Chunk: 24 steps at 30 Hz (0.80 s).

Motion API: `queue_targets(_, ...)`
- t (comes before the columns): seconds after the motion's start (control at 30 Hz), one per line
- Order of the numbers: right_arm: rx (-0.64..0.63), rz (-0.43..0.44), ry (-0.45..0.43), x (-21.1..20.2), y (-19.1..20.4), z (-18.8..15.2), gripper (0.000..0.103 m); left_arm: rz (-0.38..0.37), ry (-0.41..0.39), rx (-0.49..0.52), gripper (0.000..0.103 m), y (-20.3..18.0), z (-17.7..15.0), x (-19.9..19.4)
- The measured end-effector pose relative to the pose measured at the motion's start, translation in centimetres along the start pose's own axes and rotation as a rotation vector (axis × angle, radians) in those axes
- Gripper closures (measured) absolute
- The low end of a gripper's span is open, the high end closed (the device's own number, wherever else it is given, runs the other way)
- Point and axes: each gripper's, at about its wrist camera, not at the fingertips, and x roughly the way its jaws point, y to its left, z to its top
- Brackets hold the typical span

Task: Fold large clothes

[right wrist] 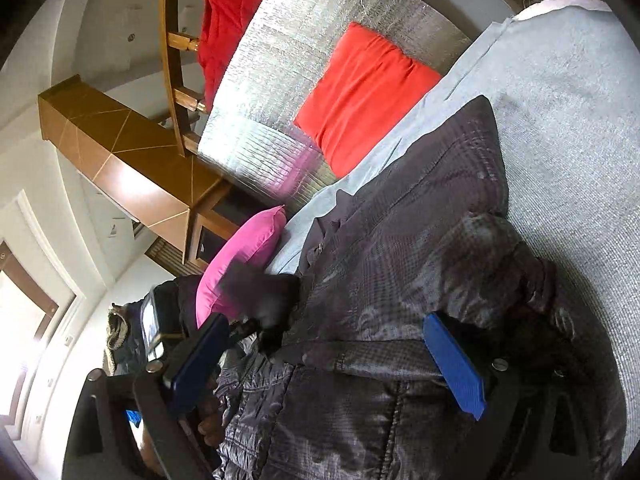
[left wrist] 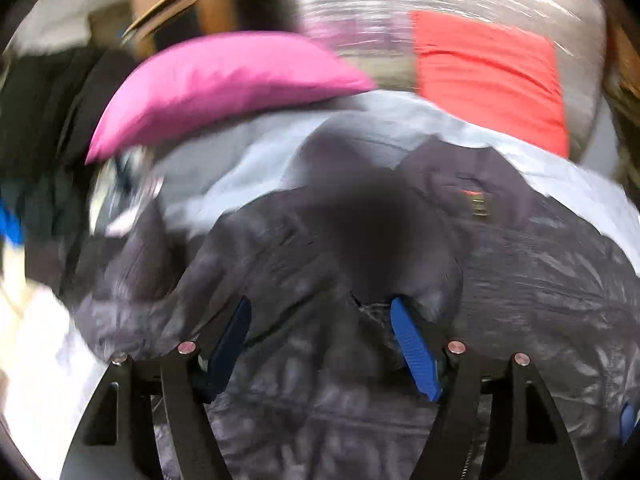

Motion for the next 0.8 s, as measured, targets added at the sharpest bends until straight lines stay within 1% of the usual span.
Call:
queue_targets(0.03, 0.000, 0.000, 0.000, -0.1, 0.0, 0.0, 0.004, 0.006, 0.017, -0.018, 0.031, 1.0, -0.3, 0.5)
queue_targets(0.07, -0.001, 0.000, 0.000, -0.1, 0.0, 0.0, 0.004, -0.005, 0.040, -0.039, 0.031, 2.0, -0.6, 1.1)
queue_targets(0.1, -0.002, -0.002, 0.001, 0.0, 0.0, 0.0, 0.004, -0.051, 0.076, -0.077, 0.031, 3.2, -1.0, 1.9)
queue_targets(0.13, -0.003, -0.004, 0.001, -0.1, 0.0, -0.1, 0.004, -0.074, 0.096, -0.095, 0.031, 3.5, -0.9, 2.5)
queue_targets(0.2, -0.005, -0.006, 0.002, -0.1, 0.0, -0.1, 0.004, -0.153, 0.143, -0.167, 0.030, 4.8, -1.0, 3.2)
queue_targets(0.27, -0.006, -0.008, 0.002, 0.0, 0.1, -0.1, 0.004, -0.213, 0.161, -0.231, 0.023, 5.8, -0.8, 3.5)
queue_targets(0.37, -0.011, -0.015, 0.003, 0.1, 0.2, -0.1, 0.004, -0.292, 0.164, -0.347, 0.017, 7.0, -0.4, 4.0)
queue_targets(0.4, -0.014, -0.018, 0.004, 0.1, 0.2, -0.1, 0.004, -0.312, 0.167, -0.372, 0.016, 7.0, -0.2, 3.8)
queue_targets(0.5, -0.021, -0.026, 0.005, 0.3, 0.4, -0.2, 0.004, -0.356, 0.206, -0.419, 0.015, 7.2, 1.2, 5.5)
queue_targets(0.57, -0.025, -0.031, 0.006, 0.3, 0.4, -0.2, 0.004, -0.356, 0.234, -0.452, 0.016, 7.4, 1.8, 6.7)
queue_targets(0.6, -0.027, -0.034, 0.007, 0.4, 0.5, -0.2, 0.004, -0.354, 0.232, -0.469, 0.019, 7.4, 2.0, 7.0)
queue_targets(0.63, -0.028, -0.035, 0.008, 0.4, 0.4, -0.2, 0.004, -0.351, 0.219, -0.473, 0.058, 7.4, 2.0, 6.8)
queue_targets(0.67, -0.029, -0.037, 0.008, 0.5, 0.4, -0.2, 0.004, -0.338, 0.236, -0.456, 0.092, 7.2, 2.4, 7.0)
queue_targets(0.7, -0.031, -0.040, 0.010, 0.5, 0.4, -0.2, 0.004, -0.341, 0.247, -0.453, 0.092, 7.3, 2.8, 6.7)
queue_targets(0.73, -0.033, -0.044, 0.012, 0.6, 0.4, -0.3, 0.004, -0.343, 0.219, -0.452, 0.092, 7.5, 2.9, 5.9)
queue_targets(0.8, -0.036, -0.050, 0.016, 0.7, 0.5, -0.2, 0.004, -0.329, 0.074, -0.366, 0.092, 7.5, 3.5, 1.2)
